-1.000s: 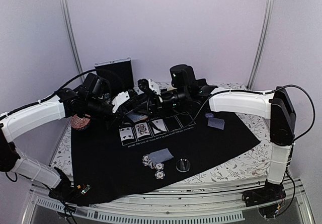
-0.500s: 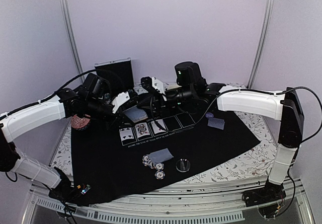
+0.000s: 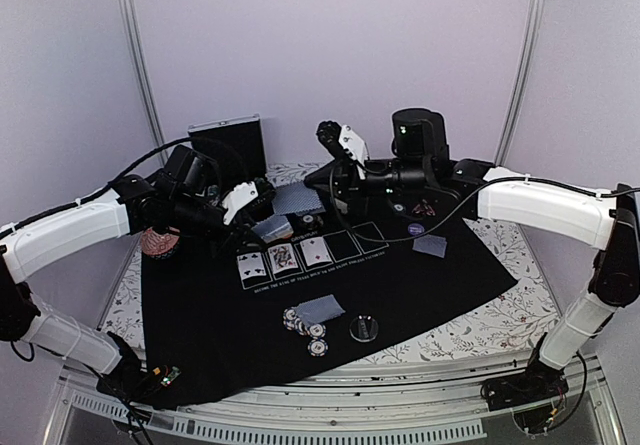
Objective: Distribute texas hold em gaming equipment
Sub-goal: Place the poker card on the poker table mat.
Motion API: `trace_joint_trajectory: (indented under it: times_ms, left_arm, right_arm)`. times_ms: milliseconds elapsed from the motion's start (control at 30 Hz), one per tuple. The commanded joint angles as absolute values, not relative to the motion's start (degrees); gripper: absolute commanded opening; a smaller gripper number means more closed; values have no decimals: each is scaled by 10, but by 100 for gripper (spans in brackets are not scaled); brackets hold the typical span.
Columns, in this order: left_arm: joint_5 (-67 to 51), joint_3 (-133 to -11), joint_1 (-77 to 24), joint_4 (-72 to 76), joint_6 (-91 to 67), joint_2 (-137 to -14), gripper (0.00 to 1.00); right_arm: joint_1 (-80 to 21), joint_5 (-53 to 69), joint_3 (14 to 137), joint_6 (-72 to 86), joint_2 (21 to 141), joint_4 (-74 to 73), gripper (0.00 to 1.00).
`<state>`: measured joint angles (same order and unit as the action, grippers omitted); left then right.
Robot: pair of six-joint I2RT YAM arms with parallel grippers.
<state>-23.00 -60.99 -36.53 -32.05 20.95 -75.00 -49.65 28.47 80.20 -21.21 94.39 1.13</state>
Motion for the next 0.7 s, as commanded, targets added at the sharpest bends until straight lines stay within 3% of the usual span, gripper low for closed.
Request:
trace_joint_trajectory:
  times_ms: [0,200,333,667]
  left_arm:
    - [-198,-610,-370,-307,204,-739,25]
    - [-174,-610,-366,-298,194,-733,25]
    - [-176,-613,-356,-291,188,-739,25]
    - [-130,-597,-346,-275,180,-716,25]
  right_arm:
    - [-478,200,769,-95,898,51,1]
    - [-475,-36,681,169,867,114,2]
    - [-477,-118,580,379,884,231,1]
    - [-508,-250,544,554,1001,274,1]
